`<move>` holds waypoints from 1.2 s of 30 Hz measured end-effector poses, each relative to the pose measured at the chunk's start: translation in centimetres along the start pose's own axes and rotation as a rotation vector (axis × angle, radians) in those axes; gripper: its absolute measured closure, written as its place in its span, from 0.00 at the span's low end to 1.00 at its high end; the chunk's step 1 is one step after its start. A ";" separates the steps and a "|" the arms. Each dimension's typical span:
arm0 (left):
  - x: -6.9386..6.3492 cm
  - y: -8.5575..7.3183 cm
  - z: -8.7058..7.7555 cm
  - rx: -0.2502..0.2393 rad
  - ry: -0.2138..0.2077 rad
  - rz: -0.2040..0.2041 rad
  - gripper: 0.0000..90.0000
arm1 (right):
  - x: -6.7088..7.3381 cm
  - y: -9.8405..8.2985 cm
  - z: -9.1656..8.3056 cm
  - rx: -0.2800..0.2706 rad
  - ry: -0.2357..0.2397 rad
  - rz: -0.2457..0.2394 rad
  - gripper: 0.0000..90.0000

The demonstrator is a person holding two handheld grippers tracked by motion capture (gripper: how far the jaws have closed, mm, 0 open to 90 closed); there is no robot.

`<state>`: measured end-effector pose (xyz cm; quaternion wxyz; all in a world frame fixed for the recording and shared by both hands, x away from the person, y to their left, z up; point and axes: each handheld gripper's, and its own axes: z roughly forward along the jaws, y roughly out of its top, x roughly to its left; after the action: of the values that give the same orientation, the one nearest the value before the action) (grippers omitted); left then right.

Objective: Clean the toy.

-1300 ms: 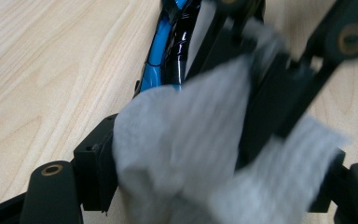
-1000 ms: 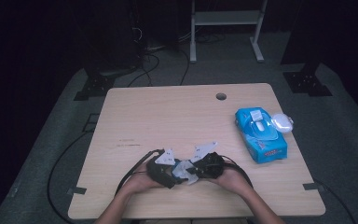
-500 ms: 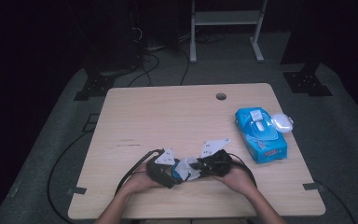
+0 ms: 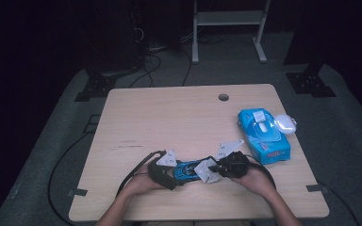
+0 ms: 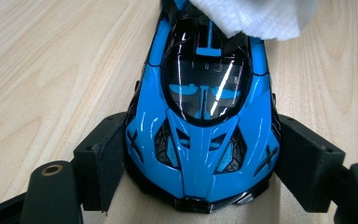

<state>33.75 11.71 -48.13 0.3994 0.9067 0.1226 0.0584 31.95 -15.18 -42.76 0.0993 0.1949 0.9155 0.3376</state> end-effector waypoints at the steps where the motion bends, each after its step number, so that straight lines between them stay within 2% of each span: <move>1: 0.0 0.0 0.0 0.001 0.001 0.001 0.26 | 0.3 0.2 0.8 -0.002 -0.001 -0.009 0.78; 5: 0.0 0.0 0.0 0.003 0.002 0.001 0.27 | 1.0 1.1 2.0 -0.030 0.001 -0.023 0.72; 10: 0.0 0.0 0.0 0.005 0.000 0.003 0.27 | 1.8 1.8 2.8 -0.035 -0.022 -0.055 0.72; 12: 0.0 0.0 0.0 0.004 0.000 0.002 0.27 | 2.0 1.8 2.8 -0.037 -0.046 -0.082 0.80; 13: 0.0 0.0 0.0 0.005 0.001 0.002 0.27 | 1.9 1.5 2.8 -0.040 -0.043 -0.081 0.87; 18: 0.0 0.0 0.0 0.002 0.000 -0.001 0.27 | 1.1 0.9 2.2 -0.017 -0.033 -0.078 0.90; 23: 0.0 0.1 0.1 0.001 0.002 0.004 0.27 | 0.0 -0.6 1.1 -0.015 -0.055 -0.018 0.91; 26: 0.0 0.1 0.1 0.001 0.001 0.004 0.27 | 0.1 -0.5 1.2 -0.014 -0.057 -0.015 0.91; 27: 0.0 0.1 0.1 0.000 0.001 0.004 0.27 | 0.4 -0.2 1.5 -0.024 -0.040 -0.019 0.91; 30: 0.0 0.1 0.1 0.000 0.001 0.004 0.27 | 0.3 0.0 1.7 -0.021 -0.033 -0.023 0.91; 32: 0.0 0.1 0.1 -0.002 0.005 0.002 0.27 | -0.1 0.1 1.7 -0.025 -0.027 -0.004 0.91; 33: 0.0 0.1 0.1 -0.006 0.005 0.001 0.27 | -0.6 0.1 1.7 -0.040 -0.015 0.043 0.91; 36: 0.0 0.1 0.1 -0.006 0.004 0.002 0.28 | -1.0 0.0 1.6 -0.054 -0.012 0.063 0.91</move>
<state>33.77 11.55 -48.17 0.4018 0.9055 0.1222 0.0610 33.37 -14.70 -43.88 0.0994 0.2229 0.8989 0.3638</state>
